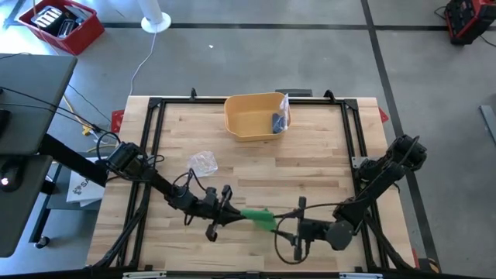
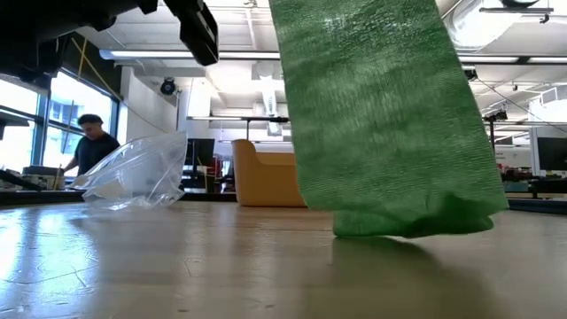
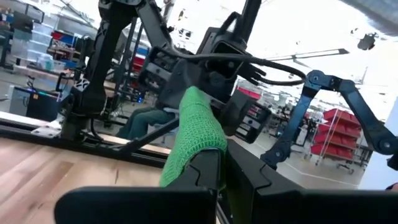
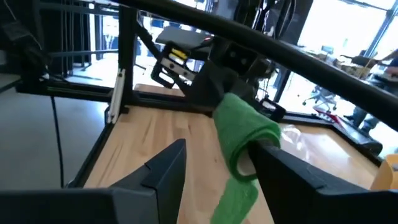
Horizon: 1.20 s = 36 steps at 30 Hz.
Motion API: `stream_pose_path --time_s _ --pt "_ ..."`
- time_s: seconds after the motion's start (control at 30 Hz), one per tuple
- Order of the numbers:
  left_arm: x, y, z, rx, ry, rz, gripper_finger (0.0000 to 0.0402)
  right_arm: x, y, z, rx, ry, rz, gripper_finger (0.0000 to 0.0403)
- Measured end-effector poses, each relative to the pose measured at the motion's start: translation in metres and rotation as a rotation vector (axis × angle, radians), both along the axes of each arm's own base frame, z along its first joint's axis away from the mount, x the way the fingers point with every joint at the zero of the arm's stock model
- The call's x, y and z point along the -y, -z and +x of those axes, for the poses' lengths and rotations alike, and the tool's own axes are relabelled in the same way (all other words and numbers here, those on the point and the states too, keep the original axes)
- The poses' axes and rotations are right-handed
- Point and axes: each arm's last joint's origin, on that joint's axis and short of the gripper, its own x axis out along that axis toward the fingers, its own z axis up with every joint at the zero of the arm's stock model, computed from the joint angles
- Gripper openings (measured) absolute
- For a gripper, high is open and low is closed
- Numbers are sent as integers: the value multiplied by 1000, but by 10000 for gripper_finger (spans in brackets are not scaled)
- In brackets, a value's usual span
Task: Roll bandage
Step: Roll the green bandage
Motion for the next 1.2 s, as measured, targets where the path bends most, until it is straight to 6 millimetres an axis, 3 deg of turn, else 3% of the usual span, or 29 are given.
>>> stream_pose_path --time_s 0.4,0.57,0.63,0.7,0.97,1.2 --pt "9 -7 6 9 -1 48 9 4 3 5 -20 -21 88 174" --pt "11 -9 8 22 0 78 16 12 3 12 -10 -4 207 91" --pt "14 -9 7 34 26 124 29 15 3 15 -15 -18 254 40" --pt "16 -10 7 58 41 177 51 17 0 16 -14 -52 301 13" --pt "39 -18 7 94 -76 506 141 27 -24 14 29 -116 557 8" --pt "65 -30 15 -73 -341 790 145 29 -30 14 51 -138 649 18"
